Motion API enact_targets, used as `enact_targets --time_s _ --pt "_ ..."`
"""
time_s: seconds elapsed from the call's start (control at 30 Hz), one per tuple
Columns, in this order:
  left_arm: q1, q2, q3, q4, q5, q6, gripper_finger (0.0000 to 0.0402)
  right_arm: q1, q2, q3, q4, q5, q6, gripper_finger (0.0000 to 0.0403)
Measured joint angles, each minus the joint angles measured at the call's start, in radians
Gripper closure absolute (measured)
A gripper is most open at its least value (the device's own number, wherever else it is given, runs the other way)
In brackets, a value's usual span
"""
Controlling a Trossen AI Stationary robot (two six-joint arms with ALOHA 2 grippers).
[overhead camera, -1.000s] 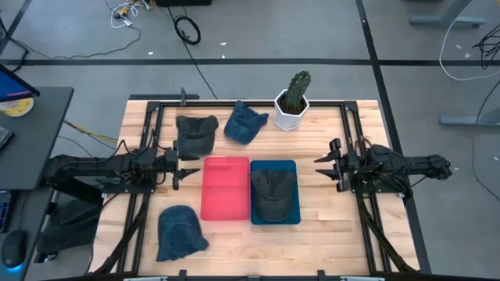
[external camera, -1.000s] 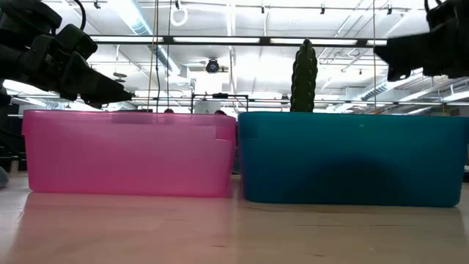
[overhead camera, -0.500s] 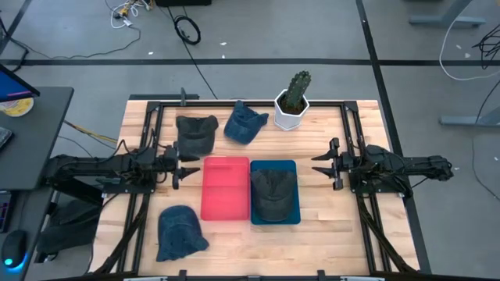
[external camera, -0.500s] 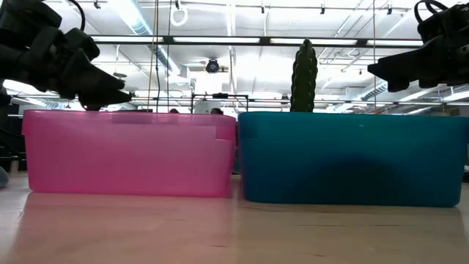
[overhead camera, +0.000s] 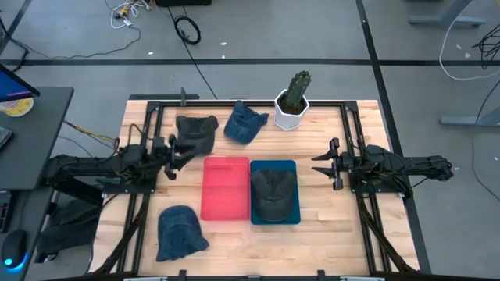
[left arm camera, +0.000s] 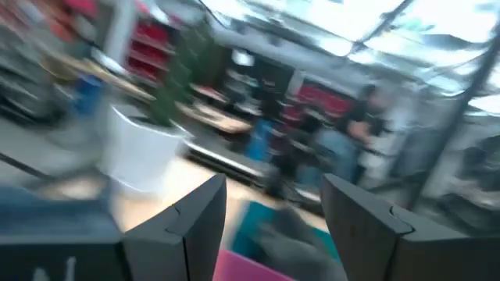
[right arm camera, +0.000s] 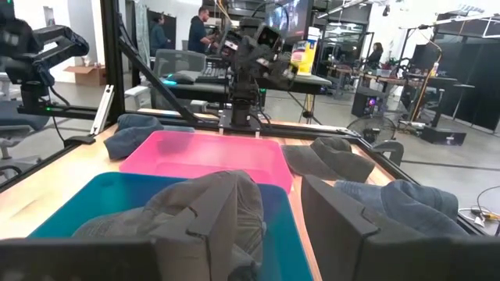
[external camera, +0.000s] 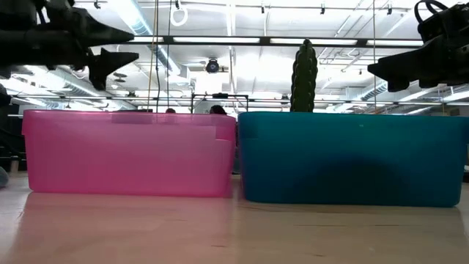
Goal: Pick & Place hat
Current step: Put the black cap into the blue bin
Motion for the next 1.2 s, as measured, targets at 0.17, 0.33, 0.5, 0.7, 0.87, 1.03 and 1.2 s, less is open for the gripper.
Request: enact_targets --time_s 0.17,0.33,0.5,0.7,0.87,1.03,1.2 --pt "0.001 0.031 0.170 -0.048 -0.100 0.266 0.0188 0.000 0.000 0.000 0.000 0.000 0.000 0.0255" --pt "0.001 0.162 0.431 -0.458 -0.322 0.353 0.0188 0.000 0.000 0.000 0.001 0.000 0.000 0.0255" --pt "0.020 0.402 0.702 -0.970 -0.357 0.223 0.0189 0.000 0.000 0.000 0.001 0.000 0.000 0.0255" --pt "0.169 0.710 0.927 -1.411 -0.136 0.082 0.0189 0.000 0.000 0.000 0.002 0.000 0.000 0.0255" --pt "0.298 0.906 0.998 -1.494 0.002 0.232 0.0189 0.000 0.000 0.000 0.001 0.000 0.000 0.0255" --pt "0.368 1.008 1.031 -1.426 0.010 0.342 0.0189 0.000 0.001 0.000 0.001 0.000 0.000 0.0255" --pt "0.404 1.063 1.031 -1.355 0.056 0.446 0.0189 0.000 0.001 0.000 0.001 0.000 0.000 0.0255"
